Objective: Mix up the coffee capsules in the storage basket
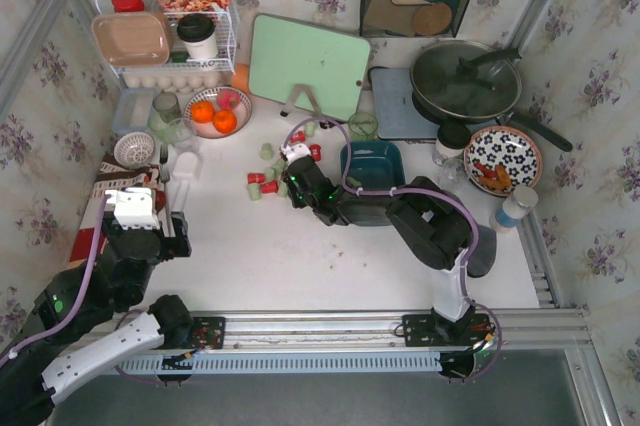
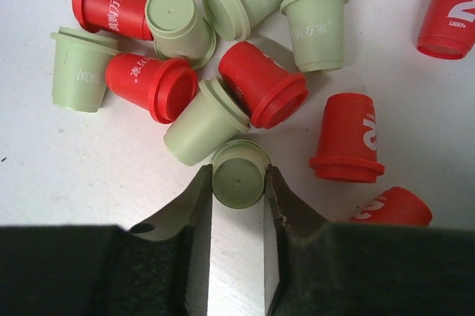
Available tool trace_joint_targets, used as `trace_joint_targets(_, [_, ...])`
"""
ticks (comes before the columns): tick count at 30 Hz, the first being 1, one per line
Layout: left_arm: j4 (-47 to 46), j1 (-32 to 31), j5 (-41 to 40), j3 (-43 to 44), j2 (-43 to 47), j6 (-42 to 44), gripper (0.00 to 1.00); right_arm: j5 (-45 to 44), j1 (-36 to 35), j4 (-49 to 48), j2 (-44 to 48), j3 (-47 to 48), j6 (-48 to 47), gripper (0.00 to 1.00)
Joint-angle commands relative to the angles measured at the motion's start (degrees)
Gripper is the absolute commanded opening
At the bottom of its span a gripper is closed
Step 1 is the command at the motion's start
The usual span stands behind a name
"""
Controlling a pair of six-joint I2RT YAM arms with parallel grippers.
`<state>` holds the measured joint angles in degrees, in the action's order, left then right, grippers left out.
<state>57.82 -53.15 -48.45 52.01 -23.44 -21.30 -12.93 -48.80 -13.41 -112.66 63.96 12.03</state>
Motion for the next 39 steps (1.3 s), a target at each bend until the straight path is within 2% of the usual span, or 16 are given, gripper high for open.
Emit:
trace_joint_targets(1, [-1.6, 0.6, 0.9, 0.0, 0.1, 0.8, 0.99, -1.0, -0.1, 0.2, 0.5, 0.4, -0.3, 0.15])
trace_joint_targets(4, [-1.8, 1.0, 1.2, 0.0, 0.2, 1.0, 0.99, -0.7, -0.1, 0.7, 1.7, 0.1, -0.1, 0.05])
trace_joint_targets(10, [-2.3, 1.8, 2.2, -0.2, 0.1, 1.4, 0.99, -1.1, -0.3, 0.5, 9.0, -3.7, 0.2, 0.0])
trace_joint_targets(18, [-3.1, 3.2, 4.0, -0.5, -0.4, 2.1, 0.99, -16.7, -0.1, -6.7, 30.1, -19.7, -6.4, 0.0])
trace_joint_targets(23, [-4.2, 5.2, 6.3, -0.7, -1.2, 2.7, 0.99, -27.7, 3.1, -11.8, 38.6, -29.1, -9.5, 0.0])
trace_joint_targets(25, [-4.4, 6.5, 7.4, -0.8, -1.8, 2.9, 0.99, -26.6, 6.0, -12.6, 40.8, -32.3, -7.5, 0.0])
trace_joint_targets(28, [-5.0, 8.0, 8.6, -0.9, -2.7, 3.3, 0.99, -20.2, 11.9, -14.0, 42.2, -36.5, -4.7, 0.0])
trace_joint_targets(33, [-5.6, 9.7, 9.8, -1.1, -5.0, 4.0, 0.99, -14.4, 15.3, -14.1, 43.1, -38.4, -3.4, 0.0])
trace_joint_targets(36, [-5.6, 10.8, 10.6, -1.0, -6.7, 4.3, 0.99, -7.1, 16.6, -11.7, 41.8, -37.1, -2.3, 0.09])
trace_joint_targets(39, [-5.6, 12.6, 12.0, -0.8, -8.0, 4.4, 0.99, -4.5, 17.1, -6.6, 37.9, -33.2, -0.9, 0.16])
